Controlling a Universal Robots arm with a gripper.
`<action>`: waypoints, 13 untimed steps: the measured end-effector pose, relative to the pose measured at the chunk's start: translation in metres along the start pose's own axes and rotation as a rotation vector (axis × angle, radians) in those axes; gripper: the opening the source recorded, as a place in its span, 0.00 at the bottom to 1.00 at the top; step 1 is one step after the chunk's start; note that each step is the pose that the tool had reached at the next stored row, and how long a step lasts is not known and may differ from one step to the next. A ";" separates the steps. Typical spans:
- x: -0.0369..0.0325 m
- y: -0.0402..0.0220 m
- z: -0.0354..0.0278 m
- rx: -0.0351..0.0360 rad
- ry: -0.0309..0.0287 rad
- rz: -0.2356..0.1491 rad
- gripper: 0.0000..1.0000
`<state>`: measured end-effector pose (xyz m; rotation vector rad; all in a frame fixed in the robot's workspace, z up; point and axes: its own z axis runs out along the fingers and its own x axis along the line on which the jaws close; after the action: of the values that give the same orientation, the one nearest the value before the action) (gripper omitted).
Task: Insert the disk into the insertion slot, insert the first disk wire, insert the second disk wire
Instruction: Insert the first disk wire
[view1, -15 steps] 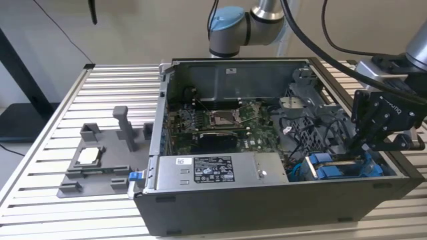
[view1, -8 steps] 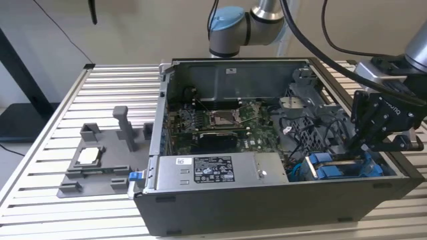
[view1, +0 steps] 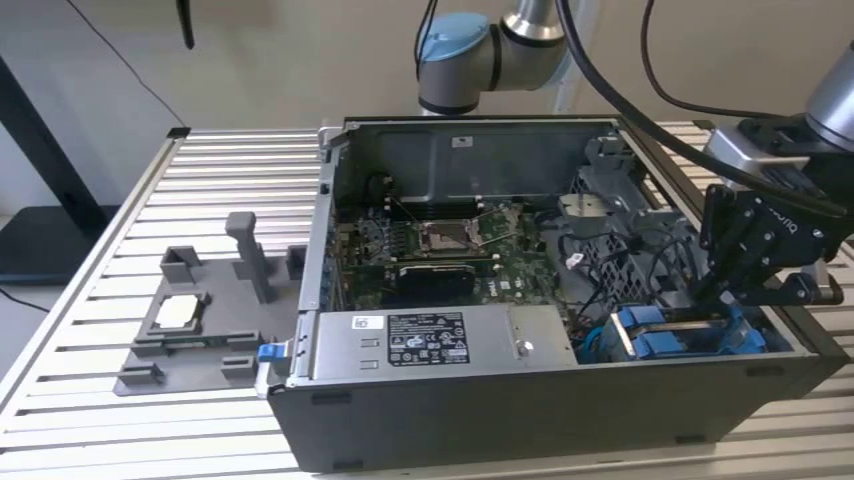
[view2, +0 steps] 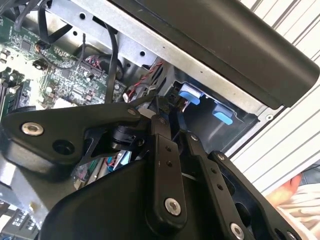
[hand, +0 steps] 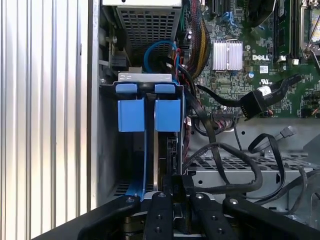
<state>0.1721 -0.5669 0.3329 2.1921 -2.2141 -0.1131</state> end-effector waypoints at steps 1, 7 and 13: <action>0.0000 0.0000 0.0001 0.0000 -0.0002 0.000 0.19; 0.0000 0.0000 0.0004 0.0000 -0.0008 0.000 0.26; -0.0002 0.0006 -0.0081 0.0000 -0.0003 0.000 0.33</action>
<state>0.1721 -0.5669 0.3411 2.1923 -2.2142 -0.1135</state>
